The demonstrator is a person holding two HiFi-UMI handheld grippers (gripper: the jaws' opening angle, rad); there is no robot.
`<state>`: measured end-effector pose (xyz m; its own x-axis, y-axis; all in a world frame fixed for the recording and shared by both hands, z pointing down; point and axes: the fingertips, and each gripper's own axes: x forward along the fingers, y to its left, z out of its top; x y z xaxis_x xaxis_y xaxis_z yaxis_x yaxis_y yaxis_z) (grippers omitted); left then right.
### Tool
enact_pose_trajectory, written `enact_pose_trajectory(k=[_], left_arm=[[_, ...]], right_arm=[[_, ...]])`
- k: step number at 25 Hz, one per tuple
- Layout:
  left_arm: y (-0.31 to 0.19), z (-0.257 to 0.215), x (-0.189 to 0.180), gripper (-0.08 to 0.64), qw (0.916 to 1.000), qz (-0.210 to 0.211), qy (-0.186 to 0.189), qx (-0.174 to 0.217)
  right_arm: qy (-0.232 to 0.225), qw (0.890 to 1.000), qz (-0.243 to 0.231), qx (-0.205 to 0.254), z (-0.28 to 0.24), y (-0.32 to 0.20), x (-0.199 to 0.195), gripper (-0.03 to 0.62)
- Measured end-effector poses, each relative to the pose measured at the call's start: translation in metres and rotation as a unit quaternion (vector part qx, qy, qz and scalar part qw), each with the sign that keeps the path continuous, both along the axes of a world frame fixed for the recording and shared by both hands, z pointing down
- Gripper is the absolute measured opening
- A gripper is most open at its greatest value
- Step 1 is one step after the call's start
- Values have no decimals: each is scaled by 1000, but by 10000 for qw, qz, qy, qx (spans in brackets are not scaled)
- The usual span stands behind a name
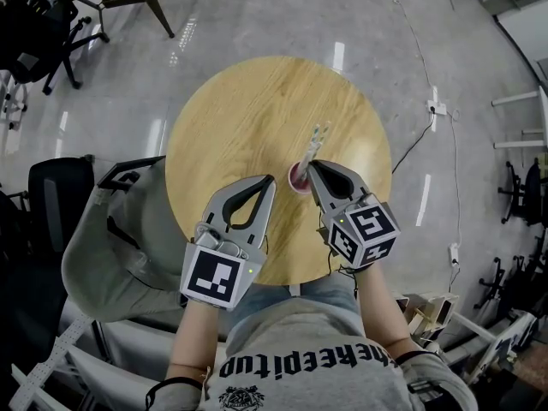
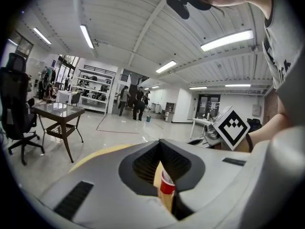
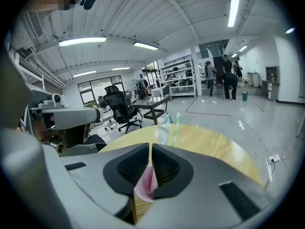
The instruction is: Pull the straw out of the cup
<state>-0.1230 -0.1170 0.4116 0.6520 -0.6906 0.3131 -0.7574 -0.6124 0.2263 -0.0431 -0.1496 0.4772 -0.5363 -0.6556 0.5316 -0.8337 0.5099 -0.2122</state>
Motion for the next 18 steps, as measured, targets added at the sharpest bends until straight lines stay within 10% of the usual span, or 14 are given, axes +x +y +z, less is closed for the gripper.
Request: enact_pose_trajectory(k=[18], left_arm=[[2,7,-6,23,9999,-51,30,-84]], right_arm=[[307,9989,288,-217,24,-11,1,110]])
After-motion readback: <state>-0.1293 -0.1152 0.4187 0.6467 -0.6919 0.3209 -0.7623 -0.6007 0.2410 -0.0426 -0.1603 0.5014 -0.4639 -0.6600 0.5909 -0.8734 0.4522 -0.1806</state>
